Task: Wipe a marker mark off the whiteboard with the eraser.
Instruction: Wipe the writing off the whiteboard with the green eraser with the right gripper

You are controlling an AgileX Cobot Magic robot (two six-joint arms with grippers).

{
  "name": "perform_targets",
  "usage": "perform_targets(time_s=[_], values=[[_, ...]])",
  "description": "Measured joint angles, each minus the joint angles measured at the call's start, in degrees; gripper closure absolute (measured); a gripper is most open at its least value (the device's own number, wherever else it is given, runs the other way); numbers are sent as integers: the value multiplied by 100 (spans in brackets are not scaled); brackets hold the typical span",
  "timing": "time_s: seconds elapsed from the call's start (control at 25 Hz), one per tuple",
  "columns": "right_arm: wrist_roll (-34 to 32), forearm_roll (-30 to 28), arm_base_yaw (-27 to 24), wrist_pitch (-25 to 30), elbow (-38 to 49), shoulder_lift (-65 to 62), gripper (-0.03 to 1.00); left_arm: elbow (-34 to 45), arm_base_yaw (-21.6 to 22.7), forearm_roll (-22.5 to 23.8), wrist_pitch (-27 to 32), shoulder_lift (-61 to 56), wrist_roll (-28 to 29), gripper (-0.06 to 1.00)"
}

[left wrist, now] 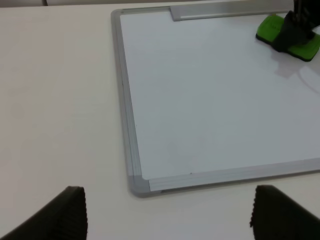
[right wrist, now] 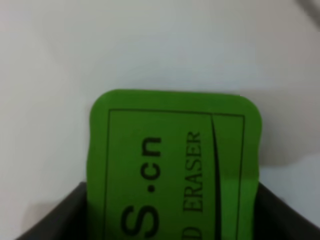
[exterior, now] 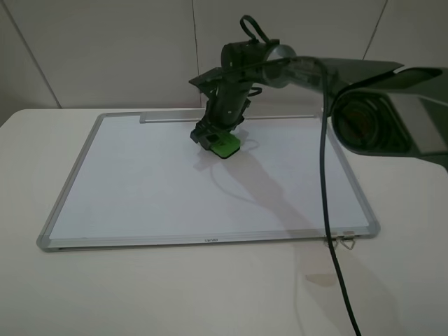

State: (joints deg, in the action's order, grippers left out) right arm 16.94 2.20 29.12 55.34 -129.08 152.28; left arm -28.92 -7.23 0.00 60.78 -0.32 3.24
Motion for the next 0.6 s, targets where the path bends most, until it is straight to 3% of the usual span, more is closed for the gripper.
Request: perform_targets(time_s=[0.32, 0.48, 0.6], values=[[39, 65, -186, -656, 0, 55, 37, 0, 0, 0, 0, 0, 0, 26], [515, 716, 93, -914, 0, 108, 37, 0, 0, 0, 0, 0, 0, 26], [773, 885, 488, -929, 0, 115, 37, 0, 0, 0, 0, 0, 0, 26]])
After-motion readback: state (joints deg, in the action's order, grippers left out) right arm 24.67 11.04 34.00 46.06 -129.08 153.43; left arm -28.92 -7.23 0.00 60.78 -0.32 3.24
